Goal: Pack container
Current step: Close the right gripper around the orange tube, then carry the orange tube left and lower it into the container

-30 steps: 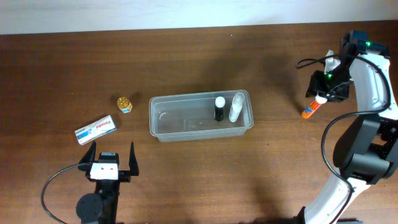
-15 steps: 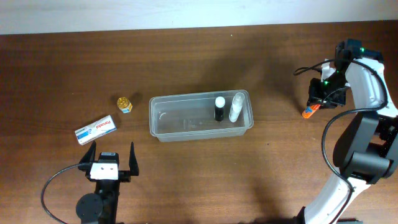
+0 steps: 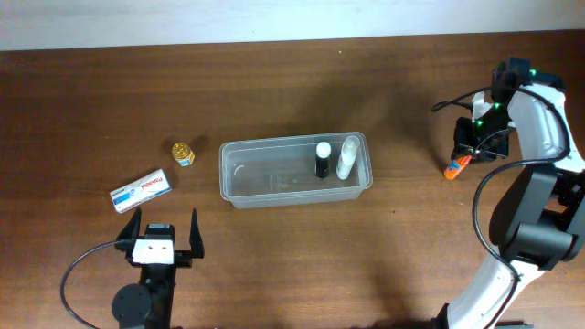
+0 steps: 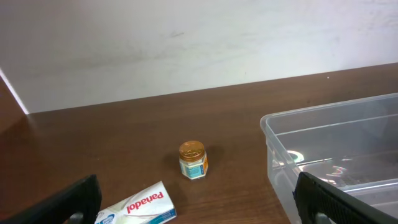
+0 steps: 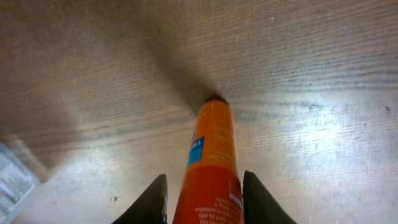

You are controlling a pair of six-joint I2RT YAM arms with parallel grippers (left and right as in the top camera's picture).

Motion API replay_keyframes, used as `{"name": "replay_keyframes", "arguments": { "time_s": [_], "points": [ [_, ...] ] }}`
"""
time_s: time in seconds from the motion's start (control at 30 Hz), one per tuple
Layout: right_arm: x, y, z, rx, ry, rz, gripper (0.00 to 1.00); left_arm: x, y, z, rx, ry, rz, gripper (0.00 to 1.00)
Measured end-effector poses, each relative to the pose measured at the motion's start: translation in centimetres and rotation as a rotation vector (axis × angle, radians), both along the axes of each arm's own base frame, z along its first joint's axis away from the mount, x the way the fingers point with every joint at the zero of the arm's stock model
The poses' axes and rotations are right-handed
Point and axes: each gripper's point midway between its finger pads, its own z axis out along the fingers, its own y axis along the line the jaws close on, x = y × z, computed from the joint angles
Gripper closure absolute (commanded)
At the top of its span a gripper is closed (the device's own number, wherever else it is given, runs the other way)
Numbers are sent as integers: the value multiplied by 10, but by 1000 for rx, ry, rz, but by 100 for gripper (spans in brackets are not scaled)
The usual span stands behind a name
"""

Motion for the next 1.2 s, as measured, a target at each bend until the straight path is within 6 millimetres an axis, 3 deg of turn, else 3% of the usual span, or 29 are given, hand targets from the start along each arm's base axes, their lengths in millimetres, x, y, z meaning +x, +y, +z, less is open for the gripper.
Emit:
{"name": "replay_keyframes", "arguments": {
  "time_s": [0.13,0.27,0.5,0.67,0.9,1.2],
  "points": [
    [5,9,18,-4,-10,22,81,0,0,0,0,0,0,1],
    [10,29,50,-10,-41,71,81,0,0,0,0,0,0,1],
    [10,83,128,10,-178,187,81,0,0,0,0,0,0,1],
    [-2,121,170,51,-270,265,81,0,0,0,0,0,0,1],
    [-32,171,188,109,-256,373,80,0,0,0,0,0,0,1],
    [-44,226,188,131,-259,479,80,0,0,0,0,0,0,1]
  ]
}}
